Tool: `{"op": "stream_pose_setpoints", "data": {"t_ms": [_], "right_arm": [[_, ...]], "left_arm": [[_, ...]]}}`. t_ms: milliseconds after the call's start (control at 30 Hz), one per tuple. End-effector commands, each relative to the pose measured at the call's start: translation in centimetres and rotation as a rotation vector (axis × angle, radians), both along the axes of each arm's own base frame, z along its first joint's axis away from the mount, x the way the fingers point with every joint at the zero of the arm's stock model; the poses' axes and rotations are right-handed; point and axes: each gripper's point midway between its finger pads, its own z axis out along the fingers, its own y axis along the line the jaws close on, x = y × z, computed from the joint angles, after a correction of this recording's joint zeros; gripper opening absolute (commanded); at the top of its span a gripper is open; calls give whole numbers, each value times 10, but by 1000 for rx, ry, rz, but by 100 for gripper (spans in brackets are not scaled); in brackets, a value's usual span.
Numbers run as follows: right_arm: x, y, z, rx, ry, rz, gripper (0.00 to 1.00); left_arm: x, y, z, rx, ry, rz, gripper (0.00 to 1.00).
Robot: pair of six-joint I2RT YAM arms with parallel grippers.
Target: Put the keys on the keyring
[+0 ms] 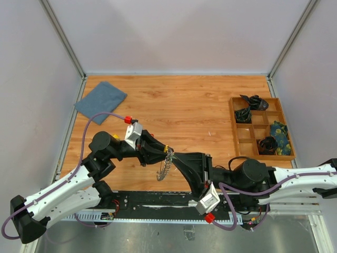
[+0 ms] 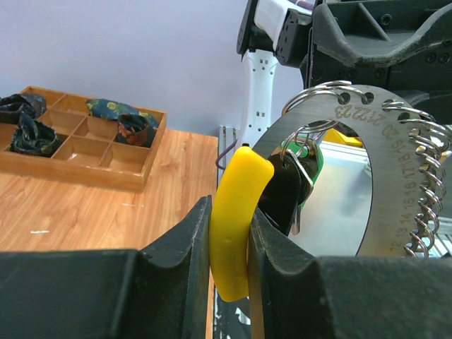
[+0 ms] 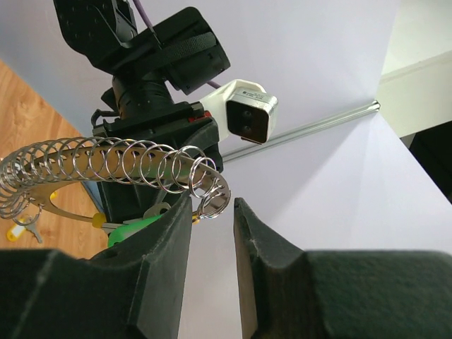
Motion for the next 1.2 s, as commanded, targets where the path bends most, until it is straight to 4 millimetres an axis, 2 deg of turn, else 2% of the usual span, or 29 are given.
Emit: {"op": "stream_pose_setpoints", "data": {"t_ms": [0,533,1033,1167], "right_arm": [[1,-3,17,67,-40,-33,31],[-3,4,12,44,-26,-7,32],[-6,-4,28,112,-9,14,29],[-8,-3,27,108,-7,22,29]], "left_arm": [[-2,4,12,-44,-30,6,1],[-2,4,11,-41,-34,8,0],[-1,4,10,-37,-32,11,1],[-1,3,10,-37,-31,12,1]]}}
